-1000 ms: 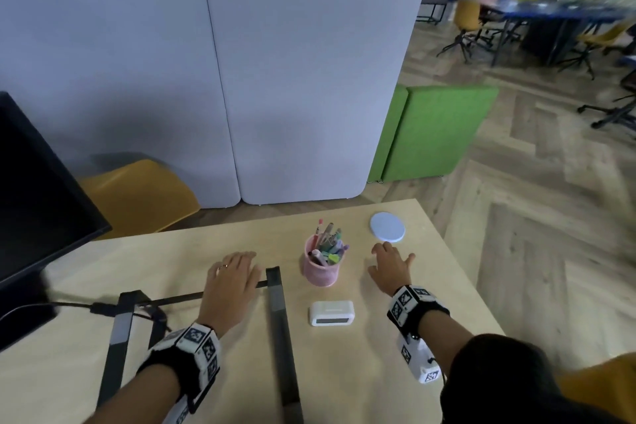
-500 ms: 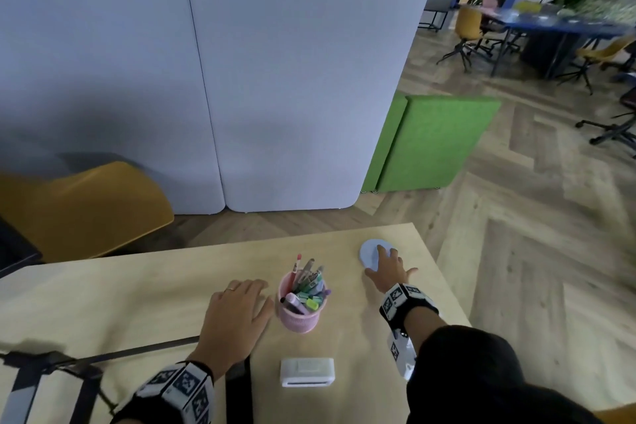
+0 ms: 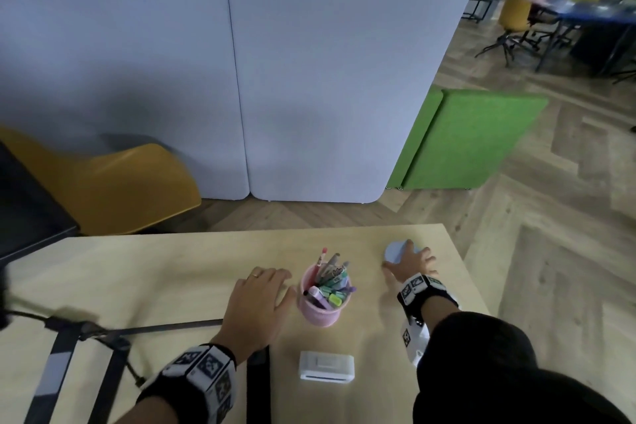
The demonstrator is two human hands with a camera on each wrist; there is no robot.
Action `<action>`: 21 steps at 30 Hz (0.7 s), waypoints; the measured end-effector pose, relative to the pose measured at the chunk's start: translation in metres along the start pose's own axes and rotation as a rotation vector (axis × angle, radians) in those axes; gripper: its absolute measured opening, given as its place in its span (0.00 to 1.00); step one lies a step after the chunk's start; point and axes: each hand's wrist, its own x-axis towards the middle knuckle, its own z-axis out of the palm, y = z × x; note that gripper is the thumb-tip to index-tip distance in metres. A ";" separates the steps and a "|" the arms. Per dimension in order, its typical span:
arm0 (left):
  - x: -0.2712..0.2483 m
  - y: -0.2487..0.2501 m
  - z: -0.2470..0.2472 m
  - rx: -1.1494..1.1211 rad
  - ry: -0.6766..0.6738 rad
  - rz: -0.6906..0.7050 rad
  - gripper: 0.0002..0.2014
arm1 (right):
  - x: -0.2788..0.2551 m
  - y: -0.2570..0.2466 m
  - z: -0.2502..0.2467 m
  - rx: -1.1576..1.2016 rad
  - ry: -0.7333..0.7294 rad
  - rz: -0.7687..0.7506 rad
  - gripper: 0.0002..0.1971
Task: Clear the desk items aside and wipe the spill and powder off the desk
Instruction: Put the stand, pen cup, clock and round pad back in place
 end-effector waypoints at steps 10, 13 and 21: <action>-0.007 0.000 0.002 0.004 -0.063 0.024 0.24 | -0.052 0.021 0.008 -0.048 0.039 -0.062 0.43; -0.009 0.001 0.002 0.076 -0.061 0.041 0.22 | -0.076 0.038 0.005 -0.058 0.053 -0.114 0.43; -0.025 0.013 -0.005 0.195 -0.055 0.005 0.18 | -0.159 0.084 0.016 -0.065 0.098 -0.194 0.43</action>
